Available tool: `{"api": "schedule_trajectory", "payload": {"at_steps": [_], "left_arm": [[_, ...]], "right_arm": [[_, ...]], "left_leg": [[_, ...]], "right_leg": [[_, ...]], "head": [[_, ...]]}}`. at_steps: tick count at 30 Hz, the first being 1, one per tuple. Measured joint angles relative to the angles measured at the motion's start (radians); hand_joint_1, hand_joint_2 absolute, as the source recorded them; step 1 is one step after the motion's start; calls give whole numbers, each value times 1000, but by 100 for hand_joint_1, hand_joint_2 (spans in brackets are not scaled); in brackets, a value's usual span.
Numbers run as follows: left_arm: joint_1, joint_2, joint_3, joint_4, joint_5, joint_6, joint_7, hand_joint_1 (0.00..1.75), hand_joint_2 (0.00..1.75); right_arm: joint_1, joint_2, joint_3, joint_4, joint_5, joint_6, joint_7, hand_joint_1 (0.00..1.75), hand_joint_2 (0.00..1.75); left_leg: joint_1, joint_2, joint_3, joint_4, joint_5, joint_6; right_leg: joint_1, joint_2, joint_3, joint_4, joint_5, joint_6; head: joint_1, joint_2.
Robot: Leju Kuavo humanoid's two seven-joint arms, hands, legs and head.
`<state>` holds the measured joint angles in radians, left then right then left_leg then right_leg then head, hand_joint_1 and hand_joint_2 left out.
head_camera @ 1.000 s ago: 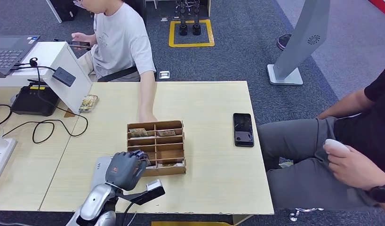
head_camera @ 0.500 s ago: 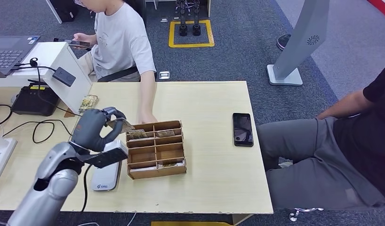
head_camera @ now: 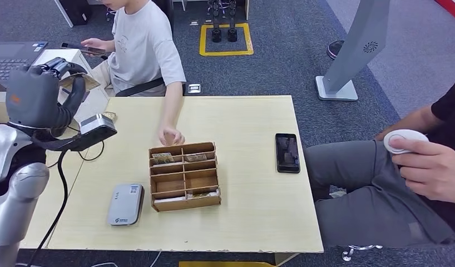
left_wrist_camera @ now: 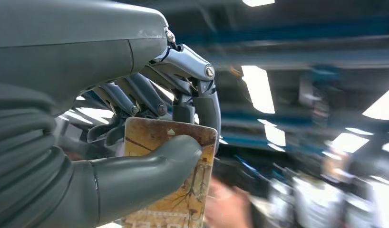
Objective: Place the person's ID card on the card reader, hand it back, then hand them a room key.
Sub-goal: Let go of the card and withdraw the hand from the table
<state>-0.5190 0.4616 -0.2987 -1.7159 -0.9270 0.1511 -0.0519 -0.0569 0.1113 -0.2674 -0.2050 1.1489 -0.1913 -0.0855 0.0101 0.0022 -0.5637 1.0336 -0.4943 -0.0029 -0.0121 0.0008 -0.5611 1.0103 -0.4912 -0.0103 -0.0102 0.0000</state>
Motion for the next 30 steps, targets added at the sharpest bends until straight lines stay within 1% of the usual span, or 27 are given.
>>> {"api": "schedule_trajectory", "payload": {"at_steps": [2,4,7,10,16,18,20,23,25,27,30], "left_arm": [[-5,-27,0,62,-74,75,31,175,175],[-11,-57,-1,128,-115,122,53,175,175],[-22,-95,-3,215,-147,149,75,175,175],[-41,-119,-4,289,-161,153,85,175,175],[-55,-140,-4,357,-162,159,84,175,175],[-56,-144,-4,368,-162,160,83,168,175],[-58,-146,-4,376,-162,160,81,157,175],[-61,-150,-4,386,-160,160,77,147,175],[-61,-152,-4,392,-158,160,75,71,175],[-61,-153,-4,399,-154,160,73,0,175],[-61,-155,-4,407,-147,164,71,0,175]], "right_arm": [[-5,0,0,0,8,4,8,0,175],[-10,0,0,-1,13,10,15,0,175],[-17,2,1,-2,18,16,20,0,175],[-18,3,2,-3,22,17,22,0,175],[-18,4,2,-2,21,14,17,0,175],[-18,4,2,-2,21,14,17,0,175],[-18,4,2,-2,21,14,17,0,175],[-18,4,2,-2,21,14,17,0,175],[-18,4,2,-2,21,14,17,0,175],[-19,4,2,-2,21,14,17,0,175],[-19,4,2,-2,21,14,17,0,175]], "left_leg": [[0,0,0,0,0,0],[0,0,0,0,1,0],[0,1,0,0,1,0],[0,1,0,0,1,0],[0,1,-1,0,1,0],[0,1,-1,0,1,0],[0,1,-1,0,1,0],[0,1,-1,0,1,0],[0,1,-1,0,1,0],[0,1,-1,0,1,0],[0,1,-1,0,1,0]], "right_leg": [[0,0,0,0,1,1],[0,0,0,0,1,1],[0,1,0,0,1,1],[0,1,0,0,1,1],[0,1,-1,0,1,1],[0,1,-1,0,1,1],[0,1,-1,0,1,1],[0,1,-1,0,1,1],[0,1,-1,0,1,1],[0,1,-1,0,1,1],[0,1,-1,0,1,1]], "head": [[0,0],[0,0],[0,0],[0,0],[0,0],[0,0],[0,0],[0,0],[0,0],[0,0],[0,0]]}}
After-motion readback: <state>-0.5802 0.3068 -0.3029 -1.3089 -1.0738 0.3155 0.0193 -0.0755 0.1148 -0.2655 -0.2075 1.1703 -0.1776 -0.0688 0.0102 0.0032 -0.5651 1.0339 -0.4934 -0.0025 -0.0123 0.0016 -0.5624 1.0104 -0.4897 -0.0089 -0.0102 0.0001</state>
